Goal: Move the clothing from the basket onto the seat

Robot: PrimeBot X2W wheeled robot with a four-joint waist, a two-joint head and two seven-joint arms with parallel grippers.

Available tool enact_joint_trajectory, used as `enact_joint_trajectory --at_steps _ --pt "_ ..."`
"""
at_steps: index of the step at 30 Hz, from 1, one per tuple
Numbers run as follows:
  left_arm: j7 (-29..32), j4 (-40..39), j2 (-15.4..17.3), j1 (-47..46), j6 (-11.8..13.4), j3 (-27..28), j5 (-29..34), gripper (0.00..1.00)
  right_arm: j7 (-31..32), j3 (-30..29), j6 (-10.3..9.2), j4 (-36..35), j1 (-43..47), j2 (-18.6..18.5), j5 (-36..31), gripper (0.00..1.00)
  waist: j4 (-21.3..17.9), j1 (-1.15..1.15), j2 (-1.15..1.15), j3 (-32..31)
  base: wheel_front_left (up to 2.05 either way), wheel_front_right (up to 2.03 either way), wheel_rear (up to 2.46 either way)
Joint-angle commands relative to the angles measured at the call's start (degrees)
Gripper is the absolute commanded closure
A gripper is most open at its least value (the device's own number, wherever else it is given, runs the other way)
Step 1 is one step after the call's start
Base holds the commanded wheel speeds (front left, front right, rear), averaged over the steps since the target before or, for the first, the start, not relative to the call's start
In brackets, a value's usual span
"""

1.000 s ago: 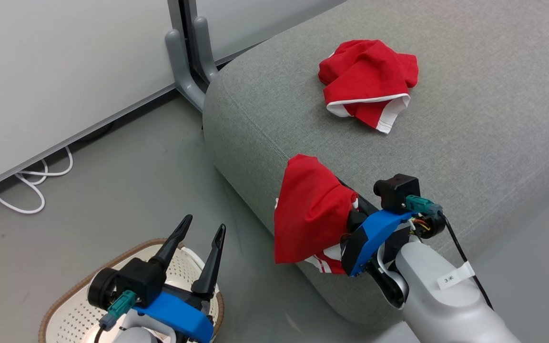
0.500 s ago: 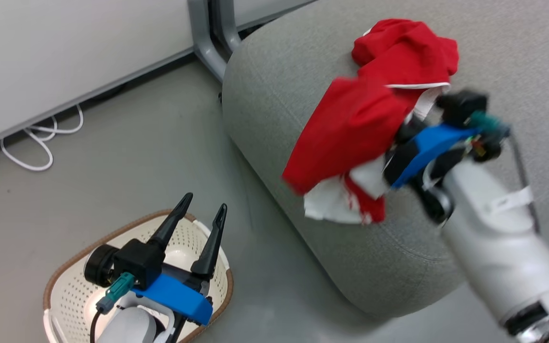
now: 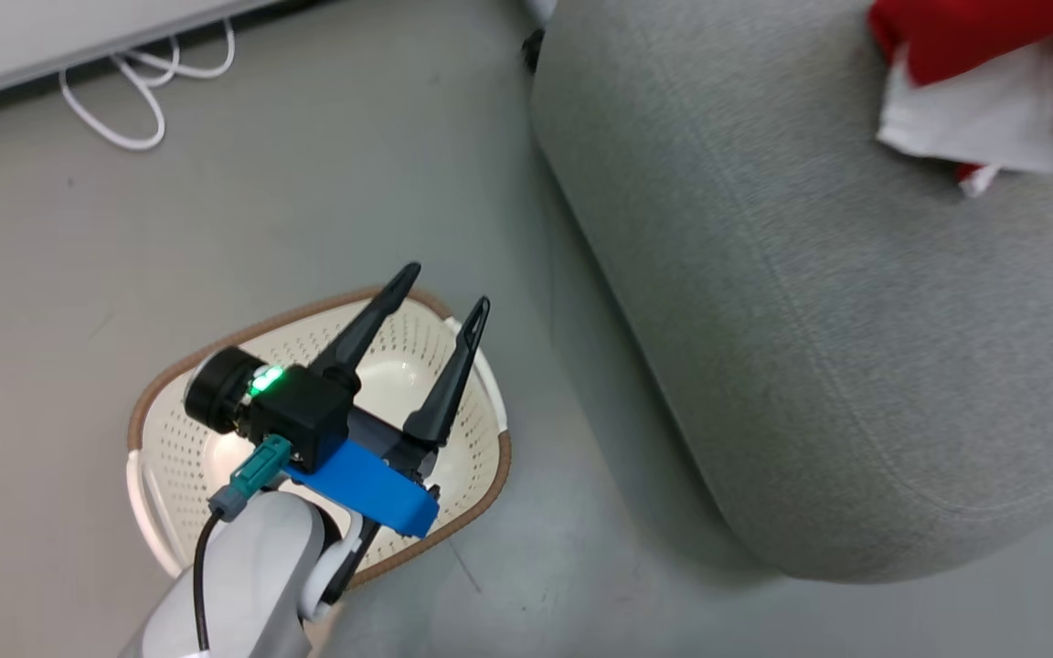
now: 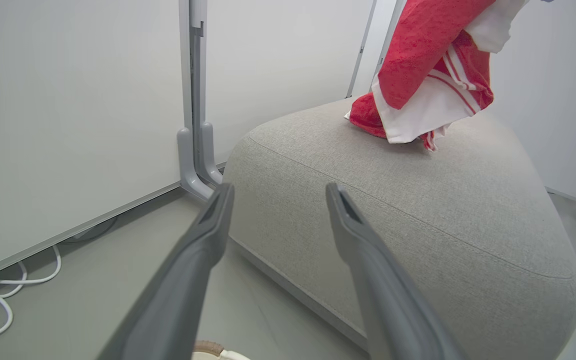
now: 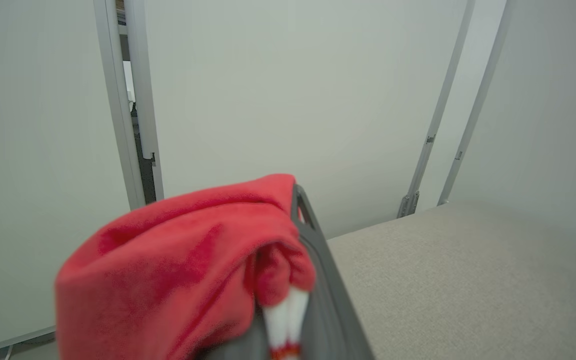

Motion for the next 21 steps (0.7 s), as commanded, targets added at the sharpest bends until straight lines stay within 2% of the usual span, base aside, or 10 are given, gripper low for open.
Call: enact_joint_trajectory --at_steps 1,5,9,15,21 --pt "-0.26 -0.25 0.4 -1.0 -0.1 0.14 0.42 0.0 -0.27 -0.5 0.01 -0.02 -1.0 -0.2 -0.24 1.0 2.95 -0.01 0.0 3.47 0.0 0.0 0.0" --pt "-0.26 -1.31 0.97 -2.92 -0.1 0.86 0.88 0.0 -0.94 -7.22 0.01 0.55 -1.87 -4.08 -1.42 1.0 4.55 -0.01 0.0 7.69 0.0 0.0 0.0" --pt "-0.26 -2.85 1.4 -4.35 -0.1 0.96 1.77 0.0 -1.06 -12.39 0.01 1.06 0.63 -5.66 -4.32 1.0 5.81 -0.01 0.0 11.35 0.0 0.0 0.0" --pt "-0.26 -4.06 1.42 -6.17 -0.1 1.03 3.62 0.0 -1.06 -19.94 0.01 3.51 5.54 -2.85 -8.29 1.0 6.81 -0.01 0.0 14.32 0.0 0.0 0.0" --pt "-0.26 -3.73 1.35 -5.87 -0.1 1.2 3.74 0.0 -1.07 -24.08 0.01 2.4 8.43 -0.62 -11.97 1.0 6.6 -0.01 0.0 14.12 0.0 0.0 0.0"
